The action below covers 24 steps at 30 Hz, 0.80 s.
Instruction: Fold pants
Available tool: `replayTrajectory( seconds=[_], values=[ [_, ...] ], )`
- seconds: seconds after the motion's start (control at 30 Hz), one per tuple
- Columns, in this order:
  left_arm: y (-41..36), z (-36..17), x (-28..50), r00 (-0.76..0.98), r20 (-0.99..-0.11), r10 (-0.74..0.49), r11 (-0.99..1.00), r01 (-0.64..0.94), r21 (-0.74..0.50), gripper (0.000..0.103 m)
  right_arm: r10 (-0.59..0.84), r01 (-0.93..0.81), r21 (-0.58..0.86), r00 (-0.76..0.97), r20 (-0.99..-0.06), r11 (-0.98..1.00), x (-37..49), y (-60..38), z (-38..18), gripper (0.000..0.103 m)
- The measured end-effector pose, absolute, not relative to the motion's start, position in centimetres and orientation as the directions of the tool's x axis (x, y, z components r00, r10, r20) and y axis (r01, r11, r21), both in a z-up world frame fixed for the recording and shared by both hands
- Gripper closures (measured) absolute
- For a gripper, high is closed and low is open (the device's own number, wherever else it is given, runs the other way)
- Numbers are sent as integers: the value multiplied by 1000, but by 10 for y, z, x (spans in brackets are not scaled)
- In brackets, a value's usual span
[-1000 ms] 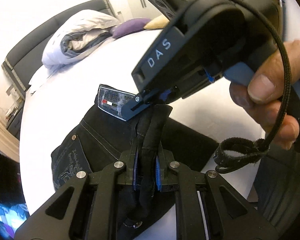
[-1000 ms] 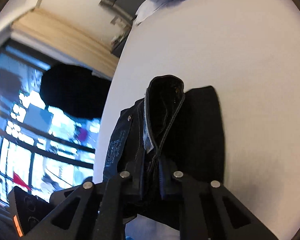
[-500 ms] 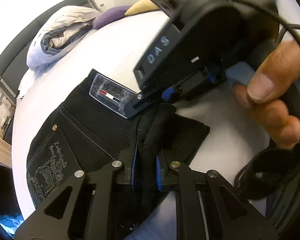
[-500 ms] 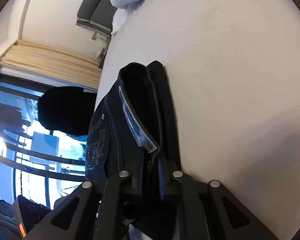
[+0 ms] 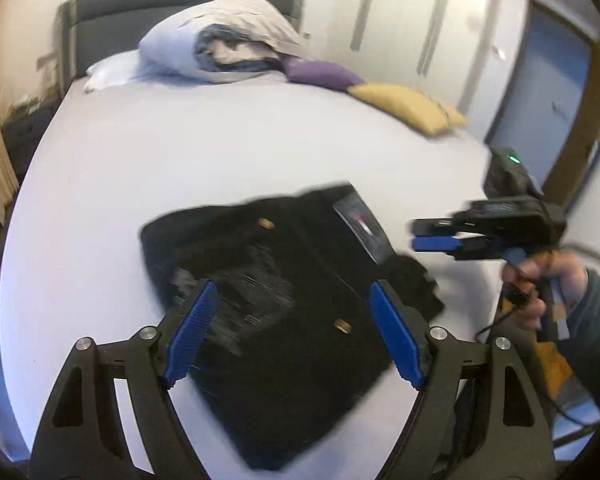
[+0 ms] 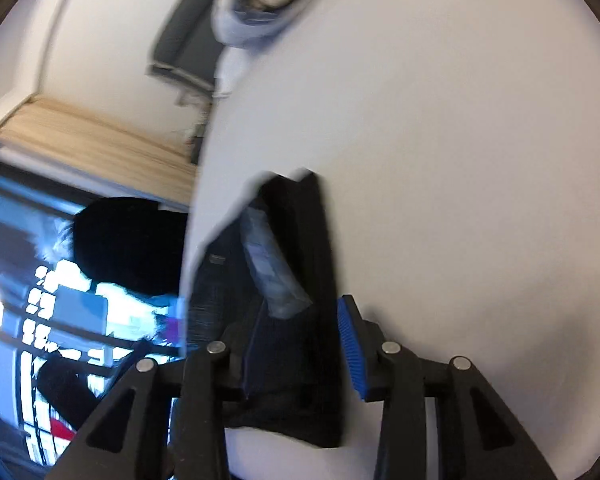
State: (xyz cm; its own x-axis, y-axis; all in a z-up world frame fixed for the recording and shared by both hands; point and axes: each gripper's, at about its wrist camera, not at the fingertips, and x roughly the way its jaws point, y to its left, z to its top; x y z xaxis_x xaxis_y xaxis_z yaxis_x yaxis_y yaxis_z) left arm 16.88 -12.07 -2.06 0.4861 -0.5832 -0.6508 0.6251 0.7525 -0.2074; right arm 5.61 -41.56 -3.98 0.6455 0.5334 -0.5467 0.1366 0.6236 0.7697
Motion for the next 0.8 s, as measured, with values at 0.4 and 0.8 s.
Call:
replayTrajectory(
  seconds=[0.4, 0.8],
  values=[
    [-93, -100, 297, 208, -651, -731, 651, 499, -572, 78, 629, 180, 778, 494, -600, 602, 154, -389, -109, 103],
    [-83, -96, 239, 165, -664, -729, 592, 640, -490, 79, 633, 133, 775, 500, -591, 618, 109, -386, -104, 103]
  ],
)
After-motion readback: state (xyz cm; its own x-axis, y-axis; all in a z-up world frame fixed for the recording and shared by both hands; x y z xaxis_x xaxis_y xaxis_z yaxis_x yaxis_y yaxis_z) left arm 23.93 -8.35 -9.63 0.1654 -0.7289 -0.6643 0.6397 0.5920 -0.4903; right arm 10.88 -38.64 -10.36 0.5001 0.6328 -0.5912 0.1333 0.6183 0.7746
